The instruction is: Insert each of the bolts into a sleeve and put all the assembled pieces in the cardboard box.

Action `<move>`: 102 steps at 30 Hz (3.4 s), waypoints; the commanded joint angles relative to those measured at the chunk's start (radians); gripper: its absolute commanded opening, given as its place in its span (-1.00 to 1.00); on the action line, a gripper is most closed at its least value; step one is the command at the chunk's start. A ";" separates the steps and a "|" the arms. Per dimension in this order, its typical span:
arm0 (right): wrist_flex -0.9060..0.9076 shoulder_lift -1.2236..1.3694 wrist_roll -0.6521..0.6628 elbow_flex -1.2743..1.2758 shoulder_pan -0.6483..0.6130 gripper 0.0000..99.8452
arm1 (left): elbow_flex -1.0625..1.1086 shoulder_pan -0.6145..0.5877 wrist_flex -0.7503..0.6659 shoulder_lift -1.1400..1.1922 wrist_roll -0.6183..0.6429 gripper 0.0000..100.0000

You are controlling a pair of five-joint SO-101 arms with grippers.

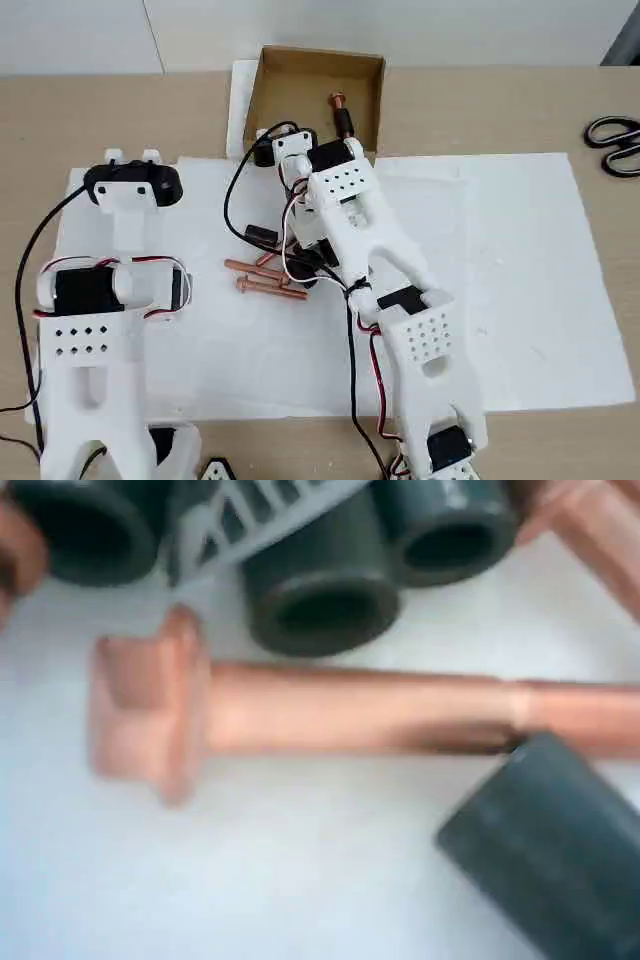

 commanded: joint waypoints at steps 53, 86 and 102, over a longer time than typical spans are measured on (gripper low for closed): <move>0.047 -0.054 -0.026 0.009 -0.019 -0.62 | -0.001 0.008 -0.015 -0.025 0.003 -0.73; 0.136 -0.216 -0.023 -0.157 0.050 -0.99 | -0.001 0.008 -0.017 -0.025 0.003 -0.73; 0.120 -0.309 -0.052 0.046 0.374 -0.99 | -0.001 0.008 -0.031 -0.025 0.003 -0.73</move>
